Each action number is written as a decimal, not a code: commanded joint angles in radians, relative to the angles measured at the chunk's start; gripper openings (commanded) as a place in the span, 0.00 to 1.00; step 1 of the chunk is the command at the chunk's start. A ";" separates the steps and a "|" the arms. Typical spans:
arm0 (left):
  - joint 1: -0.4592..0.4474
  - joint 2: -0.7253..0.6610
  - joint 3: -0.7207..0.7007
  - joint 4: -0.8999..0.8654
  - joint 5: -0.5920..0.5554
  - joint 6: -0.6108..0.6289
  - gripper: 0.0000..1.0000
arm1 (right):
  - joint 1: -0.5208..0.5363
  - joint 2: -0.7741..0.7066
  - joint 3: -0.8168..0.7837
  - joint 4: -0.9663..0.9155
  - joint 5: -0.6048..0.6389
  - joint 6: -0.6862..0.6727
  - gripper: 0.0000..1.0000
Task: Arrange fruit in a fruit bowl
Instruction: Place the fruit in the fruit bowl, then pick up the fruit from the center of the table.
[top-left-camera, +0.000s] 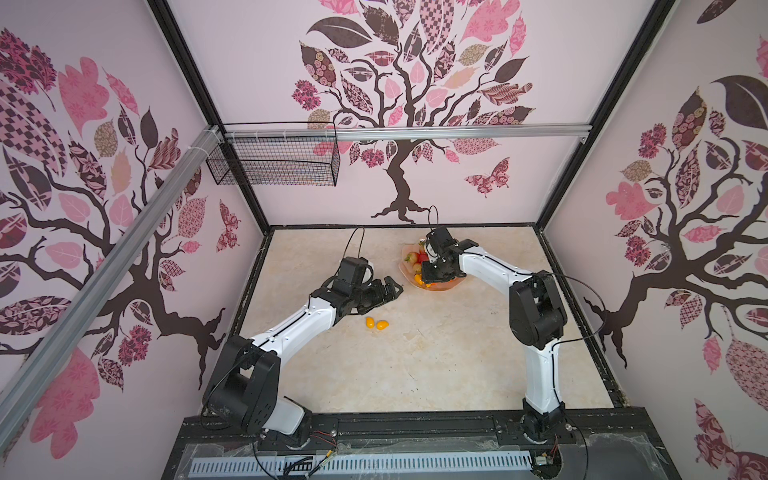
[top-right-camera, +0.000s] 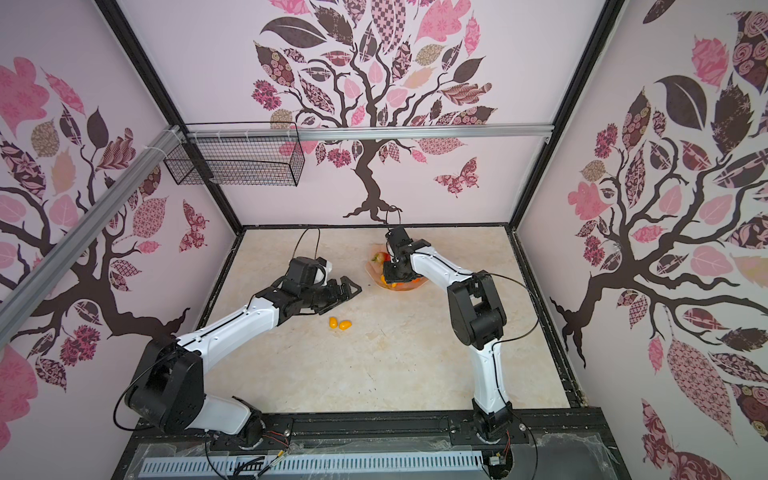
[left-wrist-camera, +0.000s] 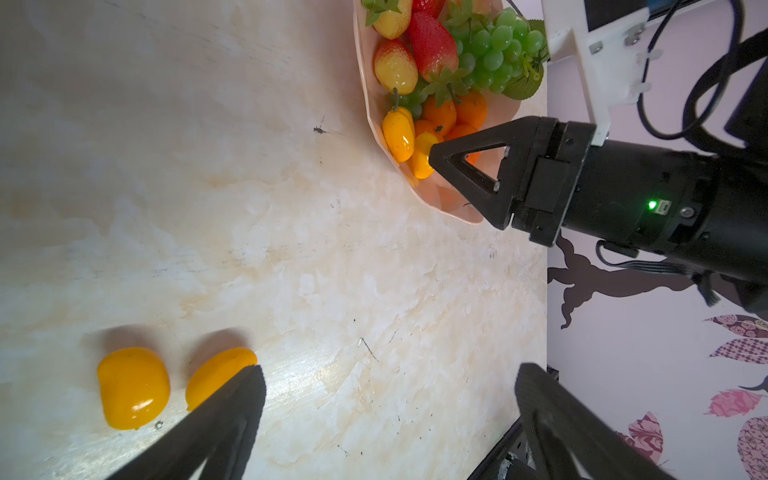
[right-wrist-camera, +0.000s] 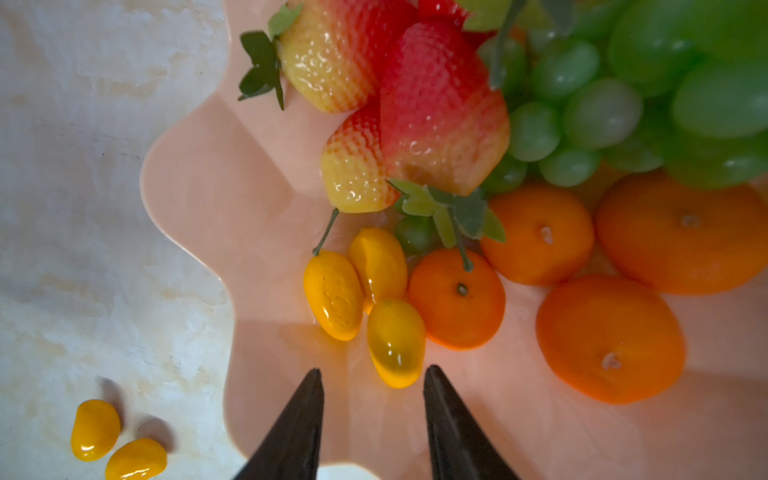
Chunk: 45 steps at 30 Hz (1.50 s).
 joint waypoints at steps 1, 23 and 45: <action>-0.002 -0.047 0.021 -0.018 -0.039 0.031 0.98 | 0.001 -0.041 -0.023 -0.009 0.060 -0.014 0.64; 0.102 -0.388 -0.069 -0.278 -0.257 0.118 0.98 | 0.205 -0.573 -0.647 0.626 0.164 -0.043 1.00; 0.501 -0.700 -0.259 -0.475 -0.075 0.130 0.98 | 0.506 -0.094 -0.185 0.207 0.175 0.186 1.00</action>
